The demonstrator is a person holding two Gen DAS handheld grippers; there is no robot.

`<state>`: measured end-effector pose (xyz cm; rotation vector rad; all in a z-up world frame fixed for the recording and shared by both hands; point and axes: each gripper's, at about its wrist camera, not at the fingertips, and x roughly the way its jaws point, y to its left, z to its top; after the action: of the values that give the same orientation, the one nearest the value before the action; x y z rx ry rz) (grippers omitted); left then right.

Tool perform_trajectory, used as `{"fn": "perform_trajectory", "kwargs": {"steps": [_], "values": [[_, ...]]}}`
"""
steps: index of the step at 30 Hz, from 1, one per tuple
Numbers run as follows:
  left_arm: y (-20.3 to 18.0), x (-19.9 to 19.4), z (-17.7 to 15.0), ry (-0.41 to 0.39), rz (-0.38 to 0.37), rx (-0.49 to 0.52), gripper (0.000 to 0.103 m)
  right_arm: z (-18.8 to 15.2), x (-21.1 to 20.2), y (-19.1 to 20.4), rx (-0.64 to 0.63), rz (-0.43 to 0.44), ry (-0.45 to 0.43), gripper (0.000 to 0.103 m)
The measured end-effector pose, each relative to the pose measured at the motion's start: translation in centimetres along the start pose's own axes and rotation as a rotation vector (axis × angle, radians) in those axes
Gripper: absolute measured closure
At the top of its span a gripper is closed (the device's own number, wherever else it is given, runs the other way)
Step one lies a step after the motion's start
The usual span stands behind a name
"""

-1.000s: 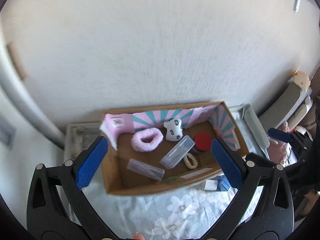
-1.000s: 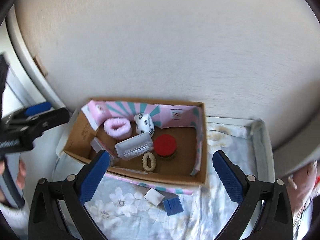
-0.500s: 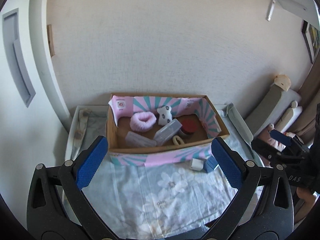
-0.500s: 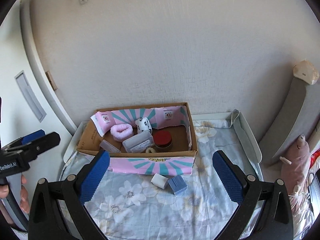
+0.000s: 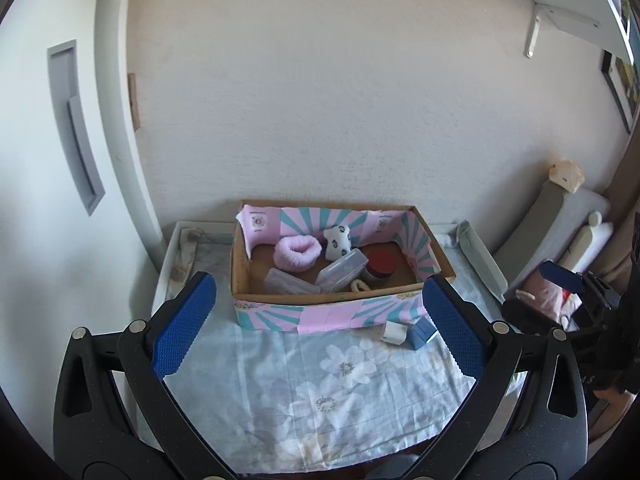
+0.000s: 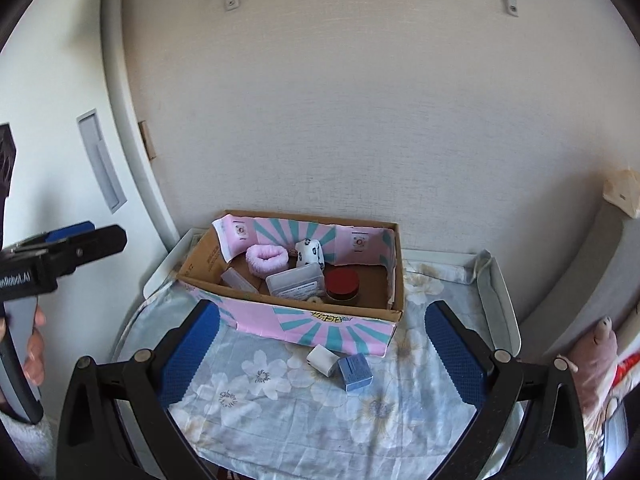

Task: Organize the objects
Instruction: 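Lift both tools out of the box and back over the bed, then grasp the white roll with the left tool while the right tool grasps the small blue box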

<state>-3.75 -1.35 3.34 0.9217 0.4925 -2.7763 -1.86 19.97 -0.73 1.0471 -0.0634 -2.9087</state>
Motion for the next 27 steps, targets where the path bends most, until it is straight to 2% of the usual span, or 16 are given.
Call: {"fn": "perform_trajectory", "kwargs": {"steps": [6, 9, 12, 19, 22, 26, 27], "values": [[-1.5, 0.0, -0.1, -0.012, 0.041, -0.046, 0.000, 0.3, -0.5, -2.1, -0.084, 0.081, -0.003, 0.000], [-2.9, 1.5, -1.0, 0.030, 0.076, -0.044, 0.000, -0.2, -0.6, -3.4, -0.159, 0.112, 0.000, 0.000], [-4.0, 3.2, -2.4, 0.081, 0.072, -0.066, 0.000, -1.2, 0.0, -4.4, -0.202, 0.149, 0.029, 0.000], [-7.0, 9.9, -7.1, 0.179, 0.048, -0.107, 0.001, -5.6, 4.8, -6.4, -0.283, 0.234, 0.141, 0.001], [-7.7, 13.2, -9.0, 0.206, 0.040, -0.099, 0.006, -8.0, 8.1, -7.3, -0.298, 0.256, 0.189, 0.010], [-8.4, 17.6, -11.7, 0.255, 0.045, -0.057, 0.014, -10.2, 11.5, -7.7, -0.310, 0.254, 0.221, 0.027], [-8.5, 18.3, -12.1, 0.264, 0.046, -0.051, 0.014, -10.6, 12.2, -7.7, -0.314, 0.252, 0.225, 0.027]]}}
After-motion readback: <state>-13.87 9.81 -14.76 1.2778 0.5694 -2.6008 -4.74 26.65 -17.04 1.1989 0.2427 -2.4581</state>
